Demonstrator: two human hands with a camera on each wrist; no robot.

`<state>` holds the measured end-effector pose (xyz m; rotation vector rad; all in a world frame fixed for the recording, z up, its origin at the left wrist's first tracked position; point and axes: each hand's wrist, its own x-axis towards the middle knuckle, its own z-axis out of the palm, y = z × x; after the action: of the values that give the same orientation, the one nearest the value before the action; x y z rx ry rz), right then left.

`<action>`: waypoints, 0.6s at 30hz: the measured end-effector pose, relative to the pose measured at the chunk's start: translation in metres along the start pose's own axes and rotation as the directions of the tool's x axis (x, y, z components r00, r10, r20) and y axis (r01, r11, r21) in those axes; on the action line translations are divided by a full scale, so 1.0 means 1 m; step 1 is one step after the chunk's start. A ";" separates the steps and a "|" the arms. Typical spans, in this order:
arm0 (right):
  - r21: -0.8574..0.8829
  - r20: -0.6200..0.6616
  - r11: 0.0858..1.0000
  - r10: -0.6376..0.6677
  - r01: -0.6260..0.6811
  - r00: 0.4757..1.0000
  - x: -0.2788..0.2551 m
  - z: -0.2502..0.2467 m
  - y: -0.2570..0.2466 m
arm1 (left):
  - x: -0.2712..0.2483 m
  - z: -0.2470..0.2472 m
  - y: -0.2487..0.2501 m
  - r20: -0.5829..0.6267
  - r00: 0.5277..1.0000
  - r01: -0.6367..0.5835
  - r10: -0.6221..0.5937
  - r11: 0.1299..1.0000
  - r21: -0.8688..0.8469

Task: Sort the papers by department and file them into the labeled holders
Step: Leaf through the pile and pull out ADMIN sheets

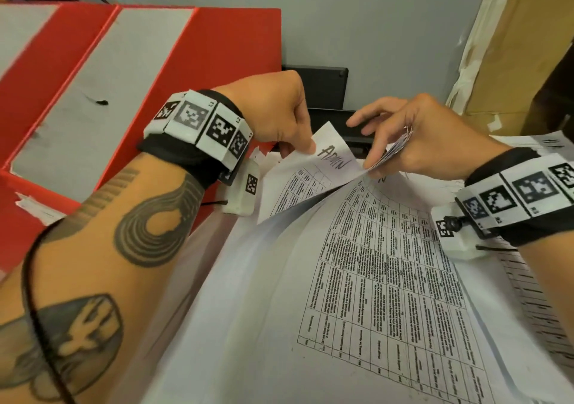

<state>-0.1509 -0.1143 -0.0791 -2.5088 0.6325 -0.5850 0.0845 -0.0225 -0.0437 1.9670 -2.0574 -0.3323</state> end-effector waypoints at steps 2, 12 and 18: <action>-0.004 0.017 1.000 -0.003 0.003 1.000 0.000 0.000 0.001 | -0.003 0.002 0.002 -0.033 0.999 -0.011 0.008 0.997 -0.079; -0.020 -0.296 1.000 -0.004 -0.002 0.955 0.003 0.007 -0.013 | -0.024 0.013 0.025 0.007 1.000 -0.006 0.008 0.985 -0.175; 0.027 -0.518 0.997 -0.043 0.066 0.855 0.006 0.002 -0.030 | -0.040 0.003 0.024 -0.113 0.992 0.047 -0.050 0.998 -0.031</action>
<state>-0.1356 -0.0936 -0.0623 -2.3313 0.7243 -1.3077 0.0626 0.0184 -0.0401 1.9742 -1.9276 -0.2520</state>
